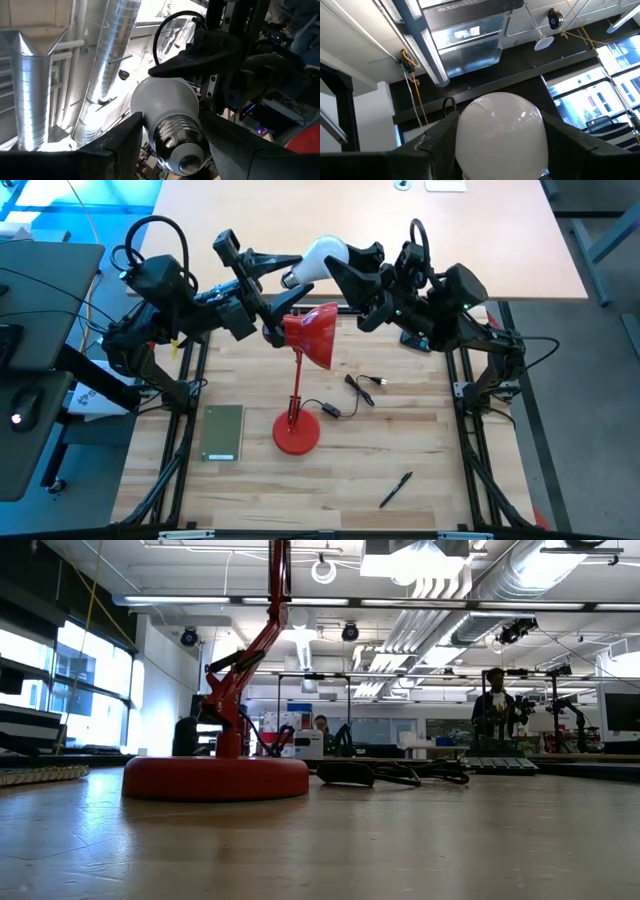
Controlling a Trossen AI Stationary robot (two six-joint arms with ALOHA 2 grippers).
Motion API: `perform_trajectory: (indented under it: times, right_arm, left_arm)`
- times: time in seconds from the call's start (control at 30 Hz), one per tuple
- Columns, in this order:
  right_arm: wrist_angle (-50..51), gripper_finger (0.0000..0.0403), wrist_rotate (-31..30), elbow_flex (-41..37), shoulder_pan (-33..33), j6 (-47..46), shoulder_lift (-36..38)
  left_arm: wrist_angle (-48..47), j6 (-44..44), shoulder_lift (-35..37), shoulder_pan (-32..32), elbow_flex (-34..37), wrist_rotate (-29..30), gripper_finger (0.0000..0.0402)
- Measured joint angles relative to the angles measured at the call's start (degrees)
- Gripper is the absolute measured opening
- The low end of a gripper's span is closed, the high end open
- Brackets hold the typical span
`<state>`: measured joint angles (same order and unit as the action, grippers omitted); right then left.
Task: Screw lightbulb
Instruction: Insert the white lightbulb into the red lamp
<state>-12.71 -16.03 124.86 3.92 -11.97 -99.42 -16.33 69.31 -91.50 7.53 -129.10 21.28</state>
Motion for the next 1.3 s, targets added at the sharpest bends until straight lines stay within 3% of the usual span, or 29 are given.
perform_trajectory:
  times: [0.2, 0.43, 0.77, 1.1, 1.3]
  right_arm:
    - [0.0, 0.0232, 0.0, 0.0, 0.0, 0.0, 0.0]
    - [-0.2, 0.0232, 0.0, 0.0, 0.0, -1.1, 0.0]
    - [-0.2, 0.0236, 0.0, 0.0, 0.0, -0.4, 0.1]
    - [4.7, 0.0307, 0.1, 0.0, 0.0, -0.7, 2.4]
    - [9.4, 0.032, -1.9, 0.1, 0.0, 1.9, 5.4]
  left_arm:
    - [0.0, 1.6, 0.0, 0.0, 0.0, 0.0, 0.0188]
    - [0.1, 1.9, 0.0, 0.0, 0.0, 0.0, 0.0122]
    - [0.0, 1.9, 0.0, 0.0, 0.0, 0.0, 0.0122]
    - [-0.5, 1.9, 0.0, 0.0, 0.0, 0.6, 0.0122]
    - [-0.2, 1.9, 0.0, 0.0, 0.0, 2.6, 0.0122]
